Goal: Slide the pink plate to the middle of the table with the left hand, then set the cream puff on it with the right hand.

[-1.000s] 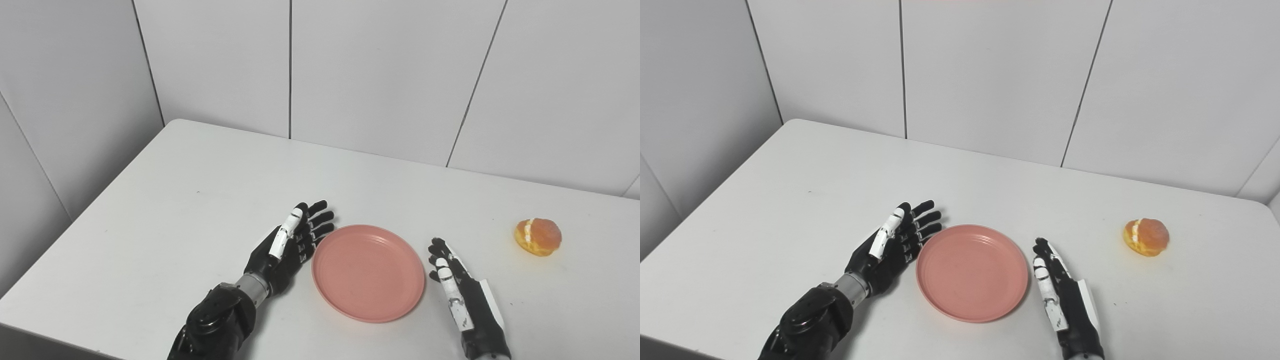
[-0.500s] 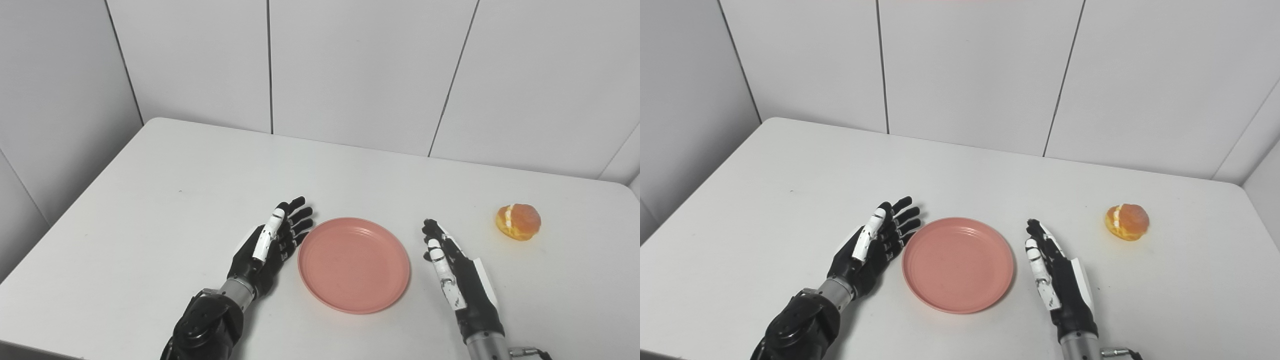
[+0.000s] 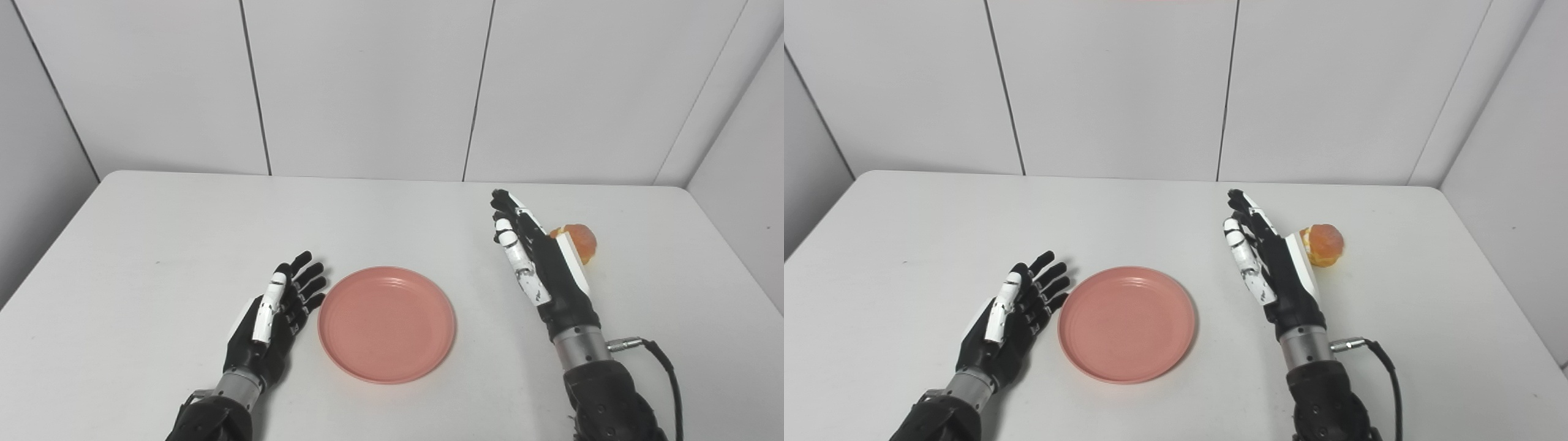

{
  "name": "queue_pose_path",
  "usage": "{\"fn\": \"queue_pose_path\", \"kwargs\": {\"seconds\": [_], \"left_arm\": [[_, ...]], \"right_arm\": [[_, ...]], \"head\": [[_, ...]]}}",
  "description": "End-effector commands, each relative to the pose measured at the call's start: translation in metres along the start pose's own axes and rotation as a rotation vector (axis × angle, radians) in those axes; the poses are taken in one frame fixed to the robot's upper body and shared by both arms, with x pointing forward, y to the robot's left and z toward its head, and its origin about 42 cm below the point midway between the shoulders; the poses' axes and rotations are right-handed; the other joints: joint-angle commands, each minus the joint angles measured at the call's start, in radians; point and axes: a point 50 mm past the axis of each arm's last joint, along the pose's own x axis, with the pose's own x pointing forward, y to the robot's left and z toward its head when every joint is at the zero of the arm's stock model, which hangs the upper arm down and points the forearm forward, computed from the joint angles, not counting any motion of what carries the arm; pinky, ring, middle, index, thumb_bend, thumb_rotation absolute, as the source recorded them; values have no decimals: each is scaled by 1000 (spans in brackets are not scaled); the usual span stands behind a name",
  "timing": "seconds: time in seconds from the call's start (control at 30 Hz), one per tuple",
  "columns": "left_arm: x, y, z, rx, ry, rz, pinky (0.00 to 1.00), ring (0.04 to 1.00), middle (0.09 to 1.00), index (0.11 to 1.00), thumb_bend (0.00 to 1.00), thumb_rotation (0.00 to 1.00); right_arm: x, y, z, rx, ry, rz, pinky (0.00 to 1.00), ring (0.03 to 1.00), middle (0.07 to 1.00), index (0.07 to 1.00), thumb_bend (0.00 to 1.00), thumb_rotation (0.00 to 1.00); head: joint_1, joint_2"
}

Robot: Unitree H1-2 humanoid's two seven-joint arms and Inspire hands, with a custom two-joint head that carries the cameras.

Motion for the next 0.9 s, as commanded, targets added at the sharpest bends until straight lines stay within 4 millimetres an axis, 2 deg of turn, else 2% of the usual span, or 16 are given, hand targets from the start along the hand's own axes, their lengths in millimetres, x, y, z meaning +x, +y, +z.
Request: {"fn": "queue_pose_path", "kwargs": {"seconds": [0.0, 0.13, 0.2, 0.43, 0.6, 0.77, 0.87], "left_arm": [[3, 4, 8, 15, -54, -8, 942, 919, 912, 900, 440, 1000], [4, 12, 5, 19, -63, -22, 953, 928, 920, 908, 451, 1000], [5, 16, 3, 17, -67, -24, 952, 927, 920, 909, 455, 1000], [5, 23, 1, -2, -76, -34, 976, 948, 936, 921, 461, 1000], [3, 28, -1, 15, -79, -26, 969, 946, 935, 916, 469, 1000], [2, 33, -3, 15, -77, -28, 976, 952, 941, 918, 468, 1000], [2, 35, -4, 16, -74, -25, 966, 948, 940, 916, 465, 1000]], "right_arm": [[12, -15, 24, -66, -96, -41, 791, 859, 873, 877, 360, 903], [23, -28, 33, -139, -112, -59, 772, 848, 872, 876, 384, 781], [29, -34, 33, -170, -129, -63, 739, 847, 875, 882, 393, 755], [47, -56, 33, -271, -161, -80, 758, 847, 878, 890, 470, 742], [62, -76, 32, -402, -111, -110, 773, 859, 886, 885, 508, 734], [73, -95, 29, -519, -30, -77, 768, 858, 884, 883, 616, 699], [77, -100, 25, -578, 14, -67, 754, 855, 887, 894, 722, 615]], "head": [[-5, -1], [-41, -6], [-66, -11], [-106, -18], [-140, -29], [-159, -40], [-165, -43]]}}
